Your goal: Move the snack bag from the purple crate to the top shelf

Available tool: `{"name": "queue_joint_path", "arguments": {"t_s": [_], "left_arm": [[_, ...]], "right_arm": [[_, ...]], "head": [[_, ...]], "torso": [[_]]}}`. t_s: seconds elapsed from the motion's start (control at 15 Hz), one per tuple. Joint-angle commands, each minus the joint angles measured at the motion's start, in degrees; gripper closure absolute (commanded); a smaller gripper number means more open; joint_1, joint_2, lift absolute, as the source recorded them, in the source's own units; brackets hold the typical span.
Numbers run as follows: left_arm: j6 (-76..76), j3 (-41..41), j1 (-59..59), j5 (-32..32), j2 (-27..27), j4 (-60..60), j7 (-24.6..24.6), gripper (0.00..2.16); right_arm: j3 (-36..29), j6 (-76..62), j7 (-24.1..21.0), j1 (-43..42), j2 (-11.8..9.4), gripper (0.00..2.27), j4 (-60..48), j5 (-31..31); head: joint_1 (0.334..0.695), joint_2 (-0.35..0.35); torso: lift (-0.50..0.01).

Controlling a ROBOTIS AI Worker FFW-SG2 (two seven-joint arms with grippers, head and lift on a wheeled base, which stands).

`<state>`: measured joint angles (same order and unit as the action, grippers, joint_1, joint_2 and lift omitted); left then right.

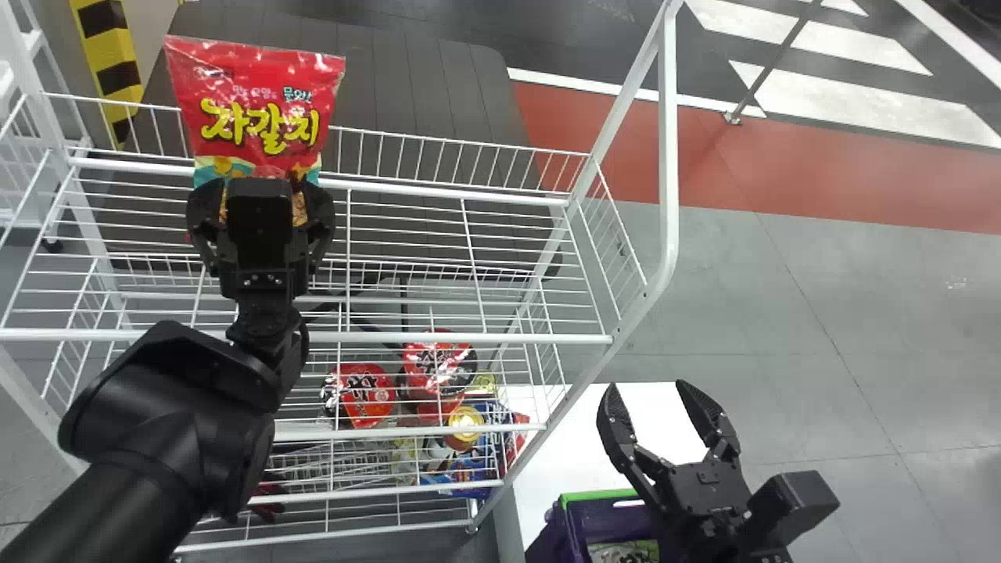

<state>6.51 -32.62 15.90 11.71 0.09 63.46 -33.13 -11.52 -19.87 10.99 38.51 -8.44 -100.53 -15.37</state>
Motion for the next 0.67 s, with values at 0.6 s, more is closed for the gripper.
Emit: {"name": "queue_joint_path", "arguments": {"t_s": [0.6], "left_arm": [[1.3, 1.2, 1.3, 0.8, -0.2, -3.9, 3.6, 0.48]], "right_arm": [[0.8, 1.7, -0.1, -3.4, 0.3, 0.17, 2.4, 1.2]], "head": [[0.695, -0.291]], "torso": [[0.0]]}}
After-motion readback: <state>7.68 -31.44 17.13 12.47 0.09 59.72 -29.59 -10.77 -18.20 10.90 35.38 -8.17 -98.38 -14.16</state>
